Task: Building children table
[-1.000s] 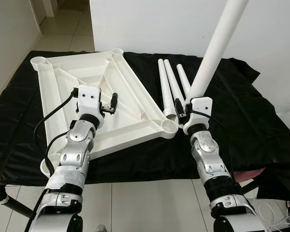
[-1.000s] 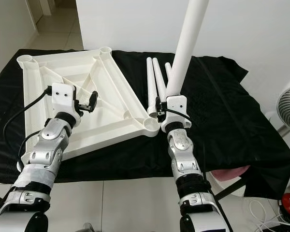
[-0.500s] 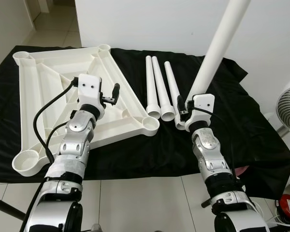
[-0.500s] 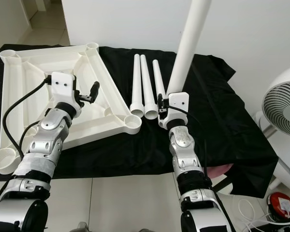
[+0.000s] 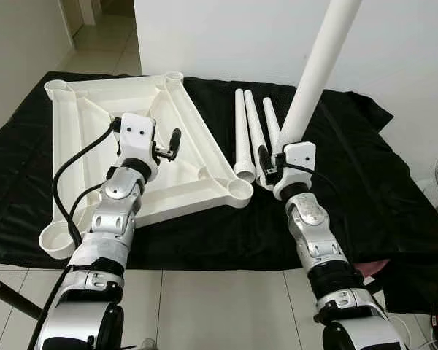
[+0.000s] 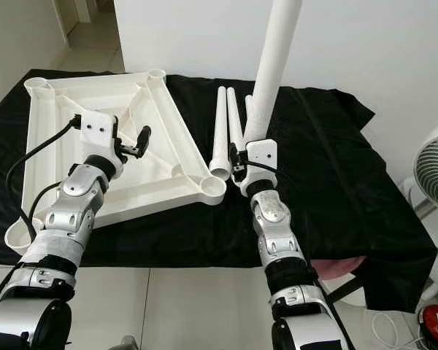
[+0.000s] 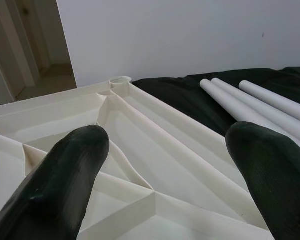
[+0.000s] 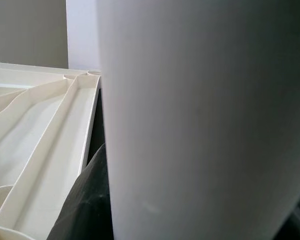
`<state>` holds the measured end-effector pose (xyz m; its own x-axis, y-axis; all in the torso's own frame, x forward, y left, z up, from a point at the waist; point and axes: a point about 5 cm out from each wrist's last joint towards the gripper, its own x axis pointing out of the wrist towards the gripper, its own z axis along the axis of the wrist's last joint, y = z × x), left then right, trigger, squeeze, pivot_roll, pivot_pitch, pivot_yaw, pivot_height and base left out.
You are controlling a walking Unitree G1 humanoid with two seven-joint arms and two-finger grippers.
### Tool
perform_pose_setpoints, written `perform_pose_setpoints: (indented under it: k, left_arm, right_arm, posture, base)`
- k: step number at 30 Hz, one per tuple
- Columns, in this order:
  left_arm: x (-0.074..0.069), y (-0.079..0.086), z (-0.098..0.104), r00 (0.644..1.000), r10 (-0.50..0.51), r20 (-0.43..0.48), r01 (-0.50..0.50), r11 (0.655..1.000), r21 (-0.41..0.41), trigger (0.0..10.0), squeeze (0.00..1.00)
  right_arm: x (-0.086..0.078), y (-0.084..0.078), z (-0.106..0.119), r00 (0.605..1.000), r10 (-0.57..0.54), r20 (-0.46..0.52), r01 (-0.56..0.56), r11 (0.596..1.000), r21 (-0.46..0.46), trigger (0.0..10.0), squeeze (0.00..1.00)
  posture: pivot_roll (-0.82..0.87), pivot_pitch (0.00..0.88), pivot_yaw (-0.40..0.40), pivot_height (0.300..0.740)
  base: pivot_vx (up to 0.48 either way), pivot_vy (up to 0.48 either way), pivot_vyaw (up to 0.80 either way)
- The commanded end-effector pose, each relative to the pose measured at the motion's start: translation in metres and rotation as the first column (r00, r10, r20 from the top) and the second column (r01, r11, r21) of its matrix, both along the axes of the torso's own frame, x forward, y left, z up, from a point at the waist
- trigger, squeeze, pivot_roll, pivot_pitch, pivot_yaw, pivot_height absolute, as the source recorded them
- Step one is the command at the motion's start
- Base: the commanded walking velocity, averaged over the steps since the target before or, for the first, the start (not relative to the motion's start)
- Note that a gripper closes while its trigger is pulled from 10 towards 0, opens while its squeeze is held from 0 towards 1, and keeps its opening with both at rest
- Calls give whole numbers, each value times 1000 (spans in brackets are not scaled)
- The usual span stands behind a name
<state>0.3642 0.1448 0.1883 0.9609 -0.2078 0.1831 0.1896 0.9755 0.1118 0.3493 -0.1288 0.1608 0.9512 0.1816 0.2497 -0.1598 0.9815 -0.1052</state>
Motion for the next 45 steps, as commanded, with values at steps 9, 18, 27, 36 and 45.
perform_pose_setpoints:
  k: [9, 18, 27, 36, 45]
  left_arm:
    - [-6, -9, -10, 999, -42, -27, 42, 999, 1, 10000, 0]
    - [-13, -10, -10, 992, -128, -12, 128, 991, 32, 10000, 0]
    - [-10, -6, -9, 998, -65, -17, 65, 998, -28, 10000, 0]
    - [-10, -4, -9, 998, -63, -21, 62, 998, -30, 10000, 0]
    - [-10, -5, -8, 998, -58, -11, 59, 998, 9, 10000, 0]
  right_arm:
    - [2, 1, 1, 1000, 21, 12, -21, 1000, -9, 10000, 0]
    - [1, 3, 0, 999, 49, 10, -49, 999, -21, 10000, 0]
    - [0, 3, -3, 999, 49, 5, -49, 998, -28, 10000, 0]
    - [1, 4, -3, 999, 52, 4, -51, 998, -29, 10000, 0]
    - [1, 5, -3, 999, 50, 1, -50, 998, -30, 10000, 0]
  posture:
    - [28, 0, -44, 740]
    - [30, 0, -43, 740]
    - [28, 0, -46, 740]
    - [32, 0, -47, 740]
    - [32, 0, -45, 740]
  base:
    - [0, 0, 0]
    - [0, 0, 0]
    - [0, 68, 0]
    - [0, 446, 0]
    - [0, 292, 0]
